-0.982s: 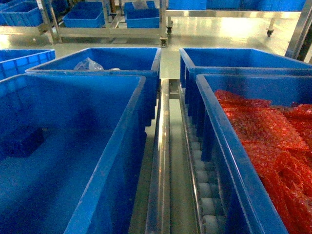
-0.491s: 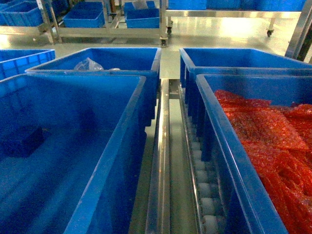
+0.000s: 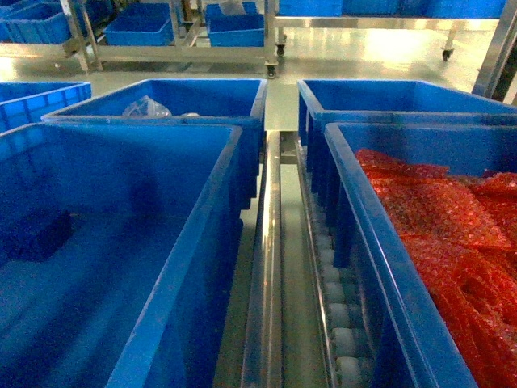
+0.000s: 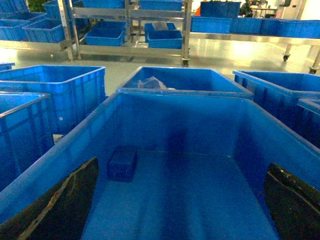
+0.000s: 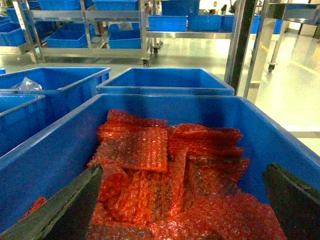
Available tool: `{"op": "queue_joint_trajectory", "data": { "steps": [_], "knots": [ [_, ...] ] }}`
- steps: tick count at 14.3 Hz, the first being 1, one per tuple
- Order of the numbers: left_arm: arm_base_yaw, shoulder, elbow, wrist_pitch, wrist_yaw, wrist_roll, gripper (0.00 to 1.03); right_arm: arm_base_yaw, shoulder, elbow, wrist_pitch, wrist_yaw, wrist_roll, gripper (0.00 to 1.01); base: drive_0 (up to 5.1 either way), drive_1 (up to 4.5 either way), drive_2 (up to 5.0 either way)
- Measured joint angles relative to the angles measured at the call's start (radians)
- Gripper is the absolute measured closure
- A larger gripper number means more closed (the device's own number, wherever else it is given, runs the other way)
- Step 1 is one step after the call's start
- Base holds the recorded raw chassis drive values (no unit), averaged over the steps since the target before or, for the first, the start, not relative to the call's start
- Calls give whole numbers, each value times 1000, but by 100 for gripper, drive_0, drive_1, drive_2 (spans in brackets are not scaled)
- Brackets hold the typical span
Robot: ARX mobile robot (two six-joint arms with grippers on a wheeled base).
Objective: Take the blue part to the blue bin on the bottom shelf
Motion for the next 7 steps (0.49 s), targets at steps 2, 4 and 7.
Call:
{"op": "queue_joint_trajectory", "data": {
  "steps": [2,4,7],
  "knots": [
    [0,0,0,0,0,0,5,0,0,0,0,0,0,3,0,0,0],
    [0,0,0,0,0,0,5,0,0,0,0,0,0,3,0,0,0],
    [0,0,0,0,0,0,5,0,0,0,0,0,0,3,0,0,0]
  ]
}}
